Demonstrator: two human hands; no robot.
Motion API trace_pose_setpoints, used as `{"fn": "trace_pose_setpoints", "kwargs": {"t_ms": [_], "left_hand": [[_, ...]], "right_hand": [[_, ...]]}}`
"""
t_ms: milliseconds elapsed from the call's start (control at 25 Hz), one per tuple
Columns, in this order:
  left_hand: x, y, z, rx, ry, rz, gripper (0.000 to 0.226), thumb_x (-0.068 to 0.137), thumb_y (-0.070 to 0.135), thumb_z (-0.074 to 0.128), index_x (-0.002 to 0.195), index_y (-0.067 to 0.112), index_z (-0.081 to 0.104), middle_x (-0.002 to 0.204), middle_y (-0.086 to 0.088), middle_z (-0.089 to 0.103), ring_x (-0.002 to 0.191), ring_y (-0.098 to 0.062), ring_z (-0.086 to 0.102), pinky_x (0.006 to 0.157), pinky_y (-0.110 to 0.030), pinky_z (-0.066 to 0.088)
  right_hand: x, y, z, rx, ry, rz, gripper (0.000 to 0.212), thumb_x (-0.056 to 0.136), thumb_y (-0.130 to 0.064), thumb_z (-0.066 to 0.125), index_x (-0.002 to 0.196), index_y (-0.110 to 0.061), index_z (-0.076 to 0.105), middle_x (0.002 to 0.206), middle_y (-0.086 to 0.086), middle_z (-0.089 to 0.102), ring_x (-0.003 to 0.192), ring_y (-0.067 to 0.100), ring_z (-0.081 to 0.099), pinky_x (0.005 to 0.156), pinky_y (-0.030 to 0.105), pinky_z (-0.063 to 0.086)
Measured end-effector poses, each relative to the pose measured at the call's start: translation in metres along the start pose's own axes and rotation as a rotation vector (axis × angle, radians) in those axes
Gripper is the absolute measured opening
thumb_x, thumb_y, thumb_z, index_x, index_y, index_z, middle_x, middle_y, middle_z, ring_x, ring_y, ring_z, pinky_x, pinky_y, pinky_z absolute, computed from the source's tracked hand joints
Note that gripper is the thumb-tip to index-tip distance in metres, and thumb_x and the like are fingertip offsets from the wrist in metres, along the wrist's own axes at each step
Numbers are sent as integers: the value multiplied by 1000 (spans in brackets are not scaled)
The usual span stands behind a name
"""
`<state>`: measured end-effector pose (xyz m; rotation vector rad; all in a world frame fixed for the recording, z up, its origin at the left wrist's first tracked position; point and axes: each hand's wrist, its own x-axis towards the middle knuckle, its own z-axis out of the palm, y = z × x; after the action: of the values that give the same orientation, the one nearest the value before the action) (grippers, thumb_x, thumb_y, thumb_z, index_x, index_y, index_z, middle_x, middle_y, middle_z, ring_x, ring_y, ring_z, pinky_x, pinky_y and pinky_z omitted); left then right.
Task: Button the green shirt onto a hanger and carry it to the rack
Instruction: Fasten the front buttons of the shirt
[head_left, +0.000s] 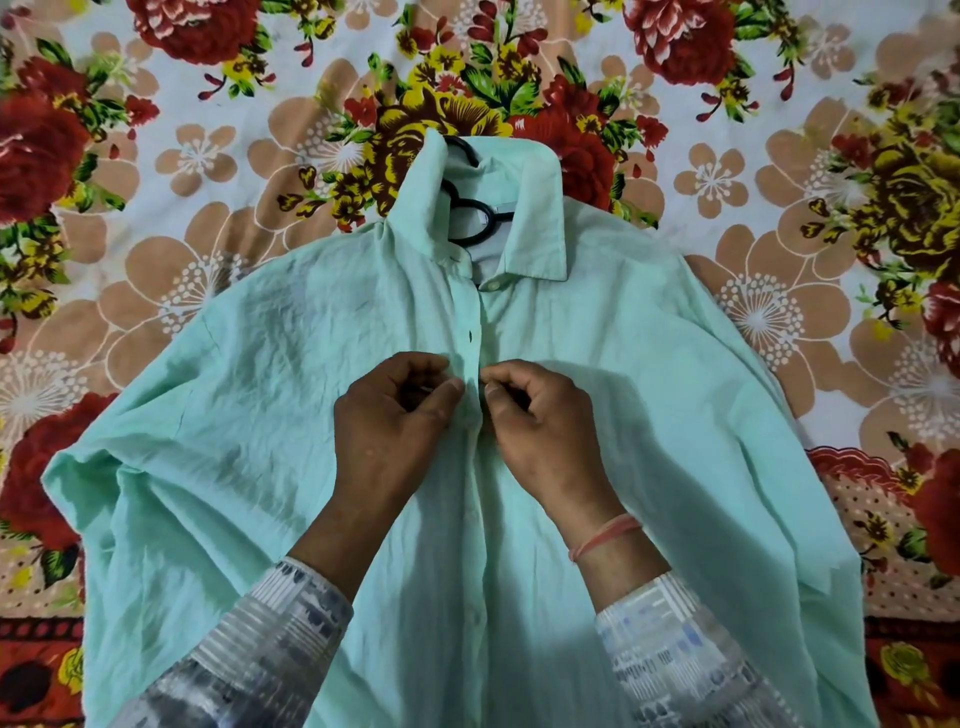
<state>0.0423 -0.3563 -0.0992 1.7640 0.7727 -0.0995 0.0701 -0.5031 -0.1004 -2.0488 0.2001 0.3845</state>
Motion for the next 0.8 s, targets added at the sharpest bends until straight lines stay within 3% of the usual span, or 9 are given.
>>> {"fn": "trace_pose_setpoints", "kwargs": {"t_ms": [40, 120, 240, 360, 520, 680, 800], "left_hand": [[5, 8, 3, 12, 5, 31, 17, 87, 20, 88, 102, 27, 81, 86, 9, 82, 78, -13, 78, 82, -35, 66], [15, 20, 11, 66, 10, 92, 20, 85, 25, 89, 103, 26, 80, 86, 11, 81, 80, -2, 76, 80, -21, 62], [35, 33, 24, 201, 7, 106, 25, 81, 36, 92, 101, 26, 80, 87, 15, 79, 82, 7, 73, 75, -8, 54], [49, 31, 26, 189, 30, 44, 15, 83, 25, 88, 97, 27, 82, 84, 15, 78, 83, 5, 73, 85, -26, 62], [58, 20, 19, -137, -32, -145, 14, 86, 10, 81, 97, 19, 85, 89, -4, 85, 90, -25, 83, 93, -51, 66], [61, 15, 15, -295, -91, -199, 17, 92, -2, 72, 105, 3, 81, 100, -23, 82, 99, -43, 80, 94, -57, 65], [61, 14, 13, -356, -112, -202, 18, 92, -5, 72, 108, -2, 79, 104, -29, 80, 100, -43, 79, 94, -52, 65]], "right_hand": [[8, -3, -1, -52, 73, -81, 13, 96, -15, 70, 99, -20, 82, 88, -9, 80, 84, 6, 74, 80, 22, 59], [26, -7, -1, -150, 159, -198, 13, 92, -11, 72, 98, -15, 81, 90, -3, 81, 84, 11, 75, 82, 27, 60], [50, -7, 3, -262, 107, -230, 20, 85, -6, 69, 98, -13, 82, 89, 6, 80, 84, 24, 76, 81, 40, 62], [55, -7, 8, -297, 74, -264, 15, 86, -12, 74, 97, -16, 83, 86, 6, 77, 81, 26, 73, 77, 43, 61], [57, -6, 14, -302, 113, -247, 9, 89, -21, 74, 95, -20, 81, 87, 2, 75, 82, 23, 71, 77, 43, 60], [52, -10, 16, -307, 159, -247, 20, 86, -21, 69, 106, -19, 73, 89, -2, 70, 85, 23, 69, 78, 42, 60], [50, -13, 17, -342, 118, -264, 26, 86, -27, 65, 111, -23, 73, 92, -3, 69, 87, 23, 69, 76, 42, 60]]}}
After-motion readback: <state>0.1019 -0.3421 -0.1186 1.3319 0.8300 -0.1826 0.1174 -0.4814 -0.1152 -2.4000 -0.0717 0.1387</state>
